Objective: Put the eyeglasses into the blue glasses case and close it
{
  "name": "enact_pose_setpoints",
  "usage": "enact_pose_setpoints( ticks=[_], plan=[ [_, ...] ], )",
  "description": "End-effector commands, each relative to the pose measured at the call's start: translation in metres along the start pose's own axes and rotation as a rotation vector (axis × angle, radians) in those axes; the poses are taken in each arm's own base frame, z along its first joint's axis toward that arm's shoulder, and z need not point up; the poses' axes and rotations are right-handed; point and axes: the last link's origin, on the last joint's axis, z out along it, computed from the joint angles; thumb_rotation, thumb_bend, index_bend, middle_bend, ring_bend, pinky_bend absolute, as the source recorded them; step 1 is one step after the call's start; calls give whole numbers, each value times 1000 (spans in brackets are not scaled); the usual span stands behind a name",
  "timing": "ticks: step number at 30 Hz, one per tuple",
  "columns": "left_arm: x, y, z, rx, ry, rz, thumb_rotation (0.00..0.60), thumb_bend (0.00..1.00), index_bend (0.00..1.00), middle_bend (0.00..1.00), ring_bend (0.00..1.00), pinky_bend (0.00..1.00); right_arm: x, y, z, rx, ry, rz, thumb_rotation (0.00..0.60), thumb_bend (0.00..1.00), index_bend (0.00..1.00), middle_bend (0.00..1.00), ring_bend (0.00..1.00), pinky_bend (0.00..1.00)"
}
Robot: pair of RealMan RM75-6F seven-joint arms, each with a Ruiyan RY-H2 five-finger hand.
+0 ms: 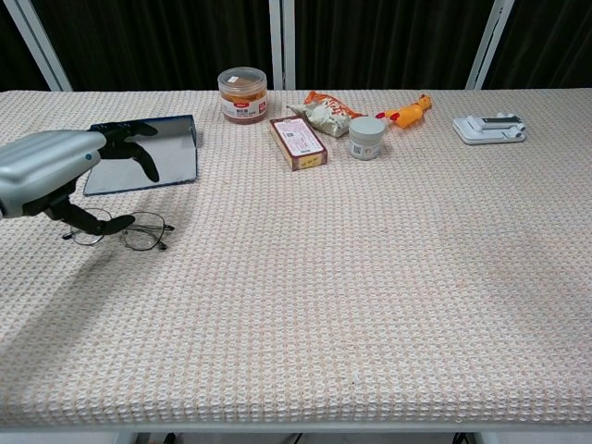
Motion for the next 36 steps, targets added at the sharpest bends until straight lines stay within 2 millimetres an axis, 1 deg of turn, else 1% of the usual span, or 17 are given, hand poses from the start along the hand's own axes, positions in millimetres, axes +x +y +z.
enact_pose_setpoints(
  ticks=[1,4,14,28,36],
  plan=[
    [-5,-3,2,24,-20,16,600,329,384,49,10,171,1,1,0,-3,2,-3,600,506,0,0,0,0],
    [-9,-10,2,61,-36,36,600,352,401,50,10,171,2,1,0,-9,2,-5,600,507,0,0,0,0],
    [-12,-22,1,106,-56,39,600,360,462,58,10,171,-3,3,-1,-26,-13,-5,600,507,0,0,0,0],
    [-16,-19,5,92,-58,36,600,373,491,69,10,171,-4,6,-3,-36,-19,-8,600,507,0,0,0,0],
    [-17,-19,7,101,-60,40,600,373,534,74,10,171,-6,8,-3,-39,-25,-7,600,507,0,0,0,0]
  ],
)
